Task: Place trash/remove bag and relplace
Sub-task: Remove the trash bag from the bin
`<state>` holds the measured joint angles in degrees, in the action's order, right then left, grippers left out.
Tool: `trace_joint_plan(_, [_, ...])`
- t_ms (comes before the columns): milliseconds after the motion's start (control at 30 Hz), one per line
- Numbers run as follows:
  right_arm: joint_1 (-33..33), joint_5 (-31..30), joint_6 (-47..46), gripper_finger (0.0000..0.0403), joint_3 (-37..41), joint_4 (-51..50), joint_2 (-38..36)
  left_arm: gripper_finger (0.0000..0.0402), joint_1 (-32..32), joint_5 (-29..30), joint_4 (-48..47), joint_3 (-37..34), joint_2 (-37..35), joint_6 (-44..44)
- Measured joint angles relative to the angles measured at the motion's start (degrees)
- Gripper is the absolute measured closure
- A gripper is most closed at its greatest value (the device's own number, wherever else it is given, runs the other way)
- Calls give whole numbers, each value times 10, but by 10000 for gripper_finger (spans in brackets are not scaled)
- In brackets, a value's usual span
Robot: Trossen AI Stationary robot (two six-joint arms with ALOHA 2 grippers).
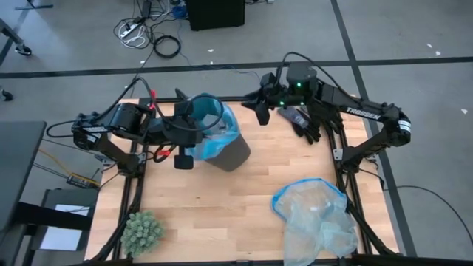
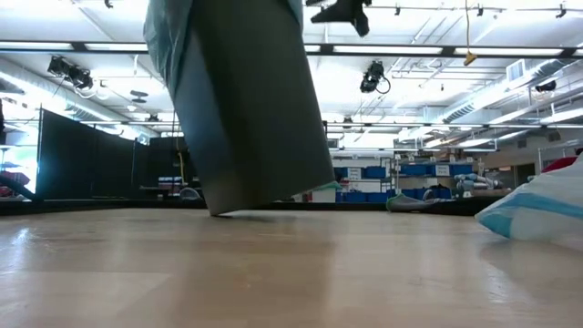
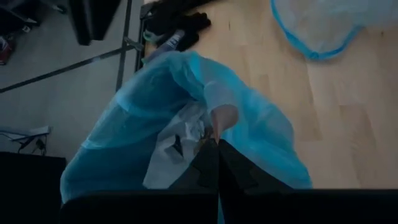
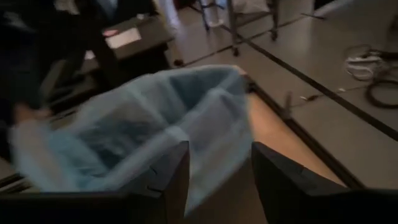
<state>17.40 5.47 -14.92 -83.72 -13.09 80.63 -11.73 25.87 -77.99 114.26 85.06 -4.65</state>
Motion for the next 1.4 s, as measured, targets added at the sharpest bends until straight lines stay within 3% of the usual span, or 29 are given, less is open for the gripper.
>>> trace_joint_plan(333, [-71,-10,34,260,-1,18,-6,401,5,30,139,-1,1,-26])
trace_joint_plan(500, [-81,-58,44,262,0,-32,-5,401,5,-11,123,-1,0,-16])
trace_joint_plan(800, [-86,-90,31,260,0,-84,-3,401,5,0,112,-1,1,-10])
trace_joint_plan(1033, [-49,-143,20,234,0,-156,-1,401,-3,0,74,-1,0,-7])
trace_joint_plan(1200, [-28,-95,15,222,0,-122,3,401,-4,-1,65,-1,0,2])
trace_joint_plan(1400, [-17,6,-35,223,0,-59,35,401,-4,0,66,-1,0,4])
